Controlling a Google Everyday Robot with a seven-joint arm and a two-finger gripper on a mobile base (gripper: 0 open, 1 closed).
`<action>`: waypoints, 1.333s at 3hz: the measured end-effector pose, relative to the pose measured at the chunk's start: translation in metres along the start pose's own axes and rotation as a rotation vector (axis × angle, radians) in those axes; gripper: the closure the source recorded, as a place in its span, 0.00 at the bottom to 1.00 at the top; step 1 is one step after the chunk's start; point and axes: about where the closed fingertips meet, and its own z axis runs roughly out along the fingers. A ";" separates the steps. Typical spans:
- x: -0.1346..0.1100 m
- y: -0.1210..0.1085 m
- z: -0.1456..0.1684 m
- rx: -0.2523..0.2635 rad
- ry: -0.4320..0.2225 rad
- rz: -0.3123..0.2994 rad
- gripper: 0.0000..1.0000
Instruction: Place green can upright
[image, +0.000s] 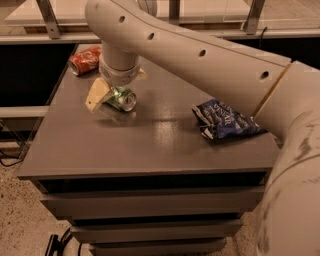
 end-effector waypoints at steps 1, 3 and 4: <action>0.000 0.000 0.000 0.000 -0.001 -0.001 0.00; 0.004 -0.006 0.004 -0.003 -0.027 -0.027 0.00; 0.010 -0.009 0.006 -0.002 -0.040 -0.043 0.00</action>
Offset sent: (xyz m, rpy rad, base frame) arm -0.0016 0.0052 -0.0013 -0.0335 0.0122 0.0210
